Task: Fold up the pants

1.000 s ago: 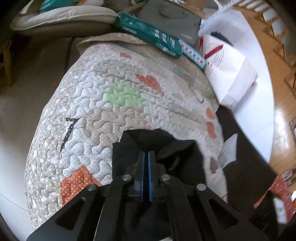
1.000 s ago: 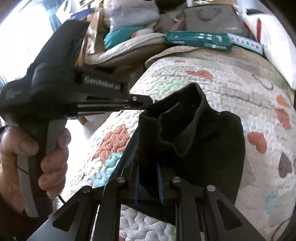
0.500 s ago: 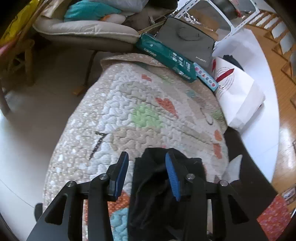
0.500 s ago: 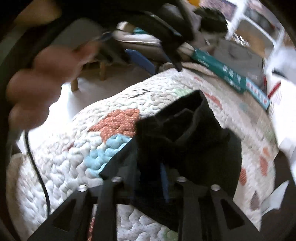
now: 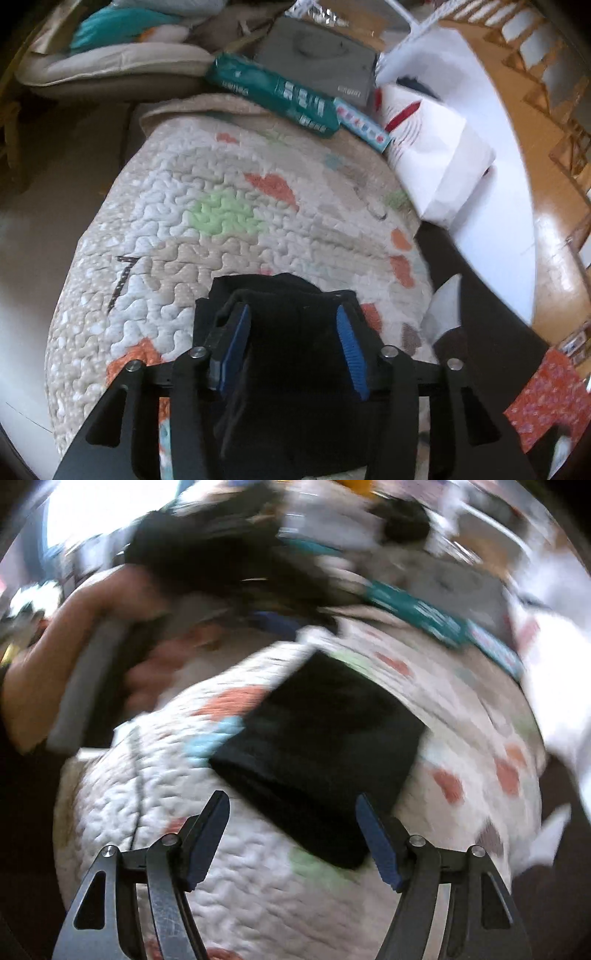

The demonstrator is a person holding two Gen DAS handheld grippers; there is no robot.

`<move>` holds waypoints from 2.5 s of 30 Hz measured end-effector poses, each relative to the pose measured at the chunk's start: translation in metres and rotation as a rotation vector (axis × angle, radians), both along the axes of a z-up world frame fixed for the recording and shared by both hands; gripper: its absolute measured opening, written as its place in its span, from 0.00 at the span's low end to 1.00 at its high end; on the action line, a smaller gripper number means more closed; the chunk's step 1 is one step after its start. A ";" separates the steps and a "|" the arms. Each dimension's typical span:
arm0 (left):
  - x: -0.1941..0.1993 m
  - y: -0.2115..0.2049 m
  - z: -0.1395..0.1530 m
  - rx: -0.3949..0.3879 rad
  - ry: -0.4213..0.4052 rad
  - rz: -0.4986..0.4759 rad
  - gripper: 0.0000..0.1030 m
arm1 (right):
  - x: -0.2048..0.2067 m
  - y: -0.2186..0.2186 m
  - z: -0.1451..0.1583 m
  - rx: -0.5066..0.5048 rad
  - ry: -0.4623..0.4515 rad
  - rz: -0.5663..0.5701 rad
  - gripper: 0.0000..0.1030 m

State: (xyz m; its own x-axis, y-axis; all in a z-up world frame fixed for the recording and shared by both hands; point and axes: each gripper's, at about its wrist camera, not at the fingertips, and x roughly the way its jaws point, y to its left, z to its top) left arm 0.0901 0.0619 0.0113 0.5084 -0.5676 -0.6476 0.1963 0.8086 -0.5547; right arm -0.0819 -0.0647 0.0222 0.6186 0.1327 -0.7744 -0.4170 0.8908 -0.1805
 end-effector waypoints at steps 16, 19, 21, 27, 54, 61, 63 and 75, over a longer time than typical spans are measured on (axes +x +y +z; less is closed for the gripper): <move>0.033 0.015 -0.065 0.093 0.192 0.126 0.80 | 0.060 -0.077 -0.029 0.309 0.128 -0.403 0.76; 0.023 0.018 -0.056 0.059 0.157 0.134 0.80 | 0.053 -0.087 -0.038 0.360 0.126 -0.441 0.80; 0.008 0.020 -0.044 0.087 0.108 0.147 0.80 | 0.046 -0.098 -0.043 0.415 0.116 -0.467 0.82; -0.038 0.025 -0.011 0.162 -0.046 0.196 0.80 | 0.034 -0.121 -0.037 0.487 0.094 -0.482 0.82; -0.103 0.036 -0.012 0.303 -0.075 0.309 0.80 | 0.010 -0.095 -0.001 0.400 -0.045 -0.433 0.82; -0.098 0.018 -0.016 0.367 -0.061 0.264 0.80 | 0.011 -0.101 -0.005 0.392 -0.055 -0.466 0.82; -0.096 0.015 -0.017 0.373 -0.051 0.260 0.80 | 0.013 -0.100 -0.011 0.373 -0.050 -0.467 0.82; -0.094 0.003 -0.006 0.393 -0.068 0.207 0.80 | 0.018 -0.096 -0.009 0.315 -0.020 -0.501 0.82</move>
State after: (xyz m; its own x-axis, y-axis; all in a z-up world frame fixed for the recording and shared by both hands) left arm -0.0035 0.0645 0.0049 0.6342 -0.1672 -0.7549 0.0335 0.9814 -0.1892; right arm -0.0637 -0.1611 0.0130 0.6791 0.0425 -0.7328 0.0692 0.9902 0.1215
